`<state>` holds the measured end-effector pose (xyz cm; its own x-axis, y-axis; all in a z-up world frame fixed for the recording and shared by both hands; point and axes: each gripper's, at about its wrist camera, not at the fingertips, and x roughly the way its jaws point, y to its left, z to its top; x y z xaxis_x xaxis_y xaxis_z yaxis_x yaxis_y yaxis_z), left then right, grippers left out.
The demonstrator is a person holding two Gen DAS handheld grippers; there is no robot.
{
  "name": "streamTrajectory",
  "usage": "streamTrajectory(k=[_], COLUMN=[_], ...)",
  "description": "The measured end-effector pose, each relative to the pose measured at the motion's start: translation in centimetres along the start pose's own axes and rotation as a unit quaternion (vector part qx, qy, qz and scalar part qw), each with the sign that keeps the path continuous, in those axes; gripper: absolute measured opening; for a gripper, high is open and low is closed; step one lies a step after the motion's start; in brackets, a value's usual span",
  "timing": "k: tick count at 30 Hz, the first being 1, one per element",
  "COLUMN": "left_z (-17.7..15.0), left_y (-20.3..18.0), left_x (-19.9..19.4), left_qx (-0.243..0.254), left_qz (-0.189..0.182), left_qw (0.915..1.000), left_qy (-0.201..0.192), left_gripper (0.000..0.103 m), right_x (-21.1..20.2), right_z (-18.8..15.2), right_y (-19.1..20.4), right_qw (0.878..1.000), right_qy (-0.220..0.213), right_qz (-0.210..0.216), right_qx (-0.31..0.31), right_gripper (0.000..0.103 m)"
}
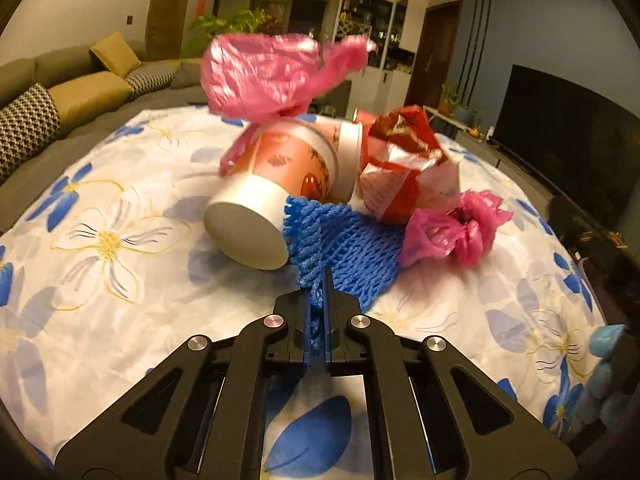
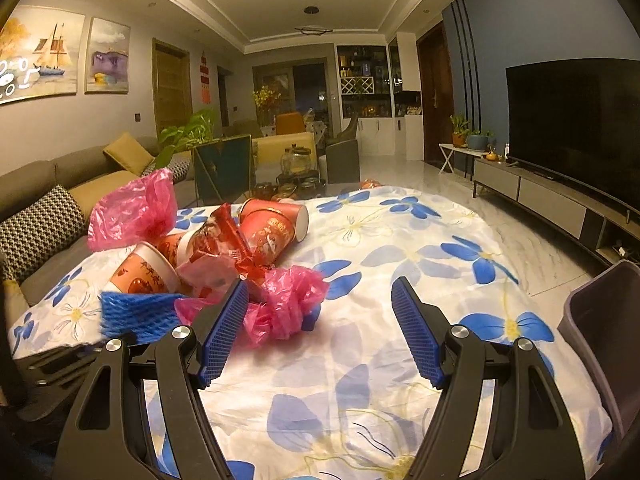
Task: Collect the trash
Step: 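Return both tools to the table and grasp the blue mesh with the left tool, then grasp the pink plastic bag with the right tool while the left tool holds the blue mesh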
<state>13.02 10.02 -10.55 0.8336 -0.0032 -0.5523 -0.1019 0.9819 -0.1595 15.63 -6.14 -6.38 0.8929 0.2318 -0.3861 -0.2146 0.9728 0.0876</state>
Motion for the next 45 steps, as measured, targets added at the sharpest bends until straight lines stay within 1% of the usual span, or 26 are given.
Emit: streamTrajectory(k=[4, 11, 16, 19, 21, 22, 23, 24, 27, 31, 36, 45], left_z=[0.1, 0.9, 1.7, 1.6, 1.6, 1.5, 1.5, 1.5, 1.4, 1.5, 1.7, 1.4], left_y=[0.3, 1.3, 1.9, 1.8, 1.8, 1.8, 1.9, 1.9, 1.8, 1.7, 1.0, -1.1], left_x=[-2.9, -7.3, -9.1, -9.6, -9.8, -9.9, -9.9, -9.8, -9.8, -10.1, -10.3, -11.2], left_qx=[-0.011, -0.017, -0.026, -0.026, -0.024, -0.024, -0.025, -0.026, -0.03, -0.029, -0.025, -0.011], left_qz=[-0.015, -0.014, -0.014, -0.011, -0.007, -0.006, -0.006, -0.006, -0.008, -0.009, -0.015, -0.025], left_qw=[0.9994, 0.9959, 0.9933, 0.9927, 0.9925, 0.9925, 0.9926, 0.9928, 0.993, 0.9927, 0.9923, 0.9922], left_qy=[-0.03, -0.088, -0.112, -0.117, -0.119, -0.12, -0.119, -0.117, -0.114, -0.117, -0.12, -0.122], left_gripper=[0.003, 0.003, 0.003, 0.003, 0.003, 0.003, 0.003, 0.003, 0.003, 0.003, 0.003, 0.003], right_x=[1.3, 3.1, 4.8, 5.7, 6.1, 6.2, 6.2, 6.1, 5.5, 3.0, -0.2, -4.2], right_z=[-0.3, -0.4, -0.5, -0.7, -0.9, -0.9, -0.9, -0.9, -0.8, -0.4, 0.3, 1.0], right_y=[0.5, 1.3, 1.6, 2.0, 2.2, 2.2, 2.2, 2.2, 2.2, 1.6, 0.0, -1.3], right_qw=[1.0, 0.999, 0.997, 0.996, 0.995, 0.994, 0.994, 0.994, 0.994, 0.997, 0.999, 0.999], right_qy=[0.016, 0.042, 0.072, 0.09, 0.102, 0.103, 0.104, 0.105, 0.099, 0.071, 0.045, 0.02], right_qz=[0.001, 0.008, 0.01, 0.015, 0.022, 0.025, 0.029, 0.033, 0.036, 0.025, 0.021, 0.025], right_qx=[-0.002, 0.002, 0.008, 0.002, -0.004, -0.005, -0.006, -0.007, -0.01, -0.017, -0.01, -0.009], right_gripper=[0.073, 0.073, 0.066, 0.056, 0.042, 0.04, 0.032, 0.028, 0.022, 0.021, 0.021, 0.021])
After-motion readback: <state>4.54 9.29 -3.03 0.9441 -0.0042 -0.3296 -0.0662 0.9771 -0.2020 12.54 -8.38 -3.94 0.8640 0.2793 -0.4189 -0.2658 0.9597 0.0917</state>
